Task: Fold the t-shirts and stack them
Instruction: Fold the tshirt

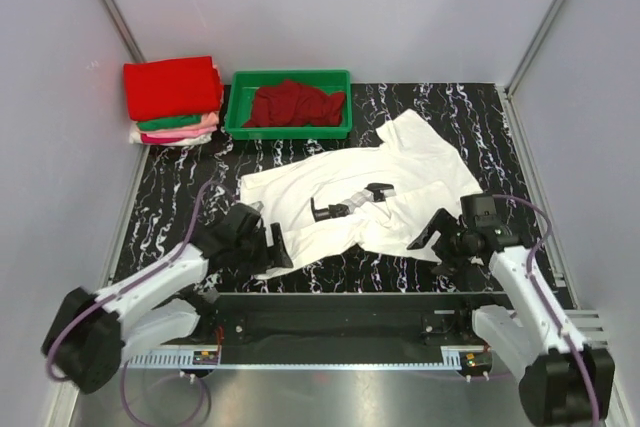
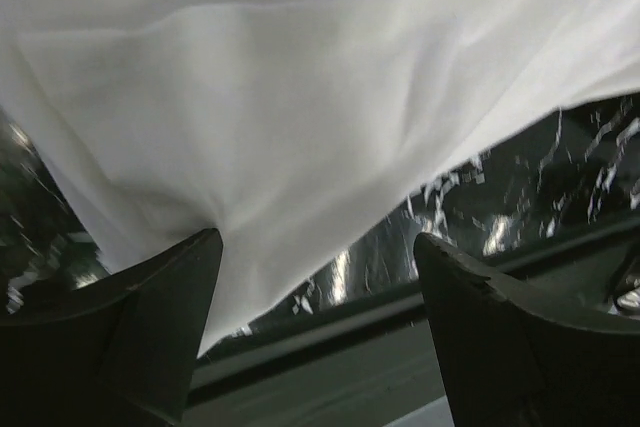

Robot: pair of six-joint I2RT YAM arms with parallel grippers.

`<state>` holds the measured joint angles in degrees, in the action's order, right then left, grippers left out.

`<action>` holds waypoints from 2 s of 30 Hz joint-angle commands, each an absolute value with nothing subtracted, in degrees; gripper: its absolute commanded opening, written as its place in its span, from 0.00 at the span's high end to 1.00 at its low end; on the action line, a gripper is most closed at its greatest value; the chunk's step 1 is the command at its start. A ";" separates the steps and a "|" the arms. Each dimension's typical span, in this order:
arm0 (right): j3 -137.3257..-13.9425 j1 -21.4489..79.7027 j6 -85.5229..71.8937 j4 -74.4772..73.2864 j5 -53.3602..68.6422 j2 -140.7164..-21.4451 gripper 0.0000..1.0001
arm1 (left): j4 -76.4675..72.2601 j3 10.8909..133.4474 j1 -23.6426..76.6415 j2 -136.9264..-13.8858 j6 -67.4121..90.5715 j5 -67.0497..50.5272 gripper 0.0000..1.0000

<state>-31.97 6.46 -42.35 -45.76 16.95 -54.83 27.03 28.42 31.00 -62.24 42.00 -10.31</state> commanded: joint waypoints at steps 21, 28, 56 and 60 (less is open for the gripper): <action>-47.04 1.67 -37.61 -48.97 8.78 -72.24 0.00 | 35.52 31.30 37.53 -66.79 50.01 3.17 0.01; -41.67 0.53 -40.70 -42.11 10.02 -78.39 0.00 | 24.89 30.41 31.74 -78.04 45.01 -0.95 0.27; -43.59 0.53 -48.17 -65.46 4.83 -47.91 1.00 | 57.81 35.52 15.12 -40.62 41.40 -13.18 0.93; -42.89 0.62 -48.52 -68.29 9.56 -43.25 0.86 | 60.91 32.79 15.20 -35.78 41.13 -15.90 0.86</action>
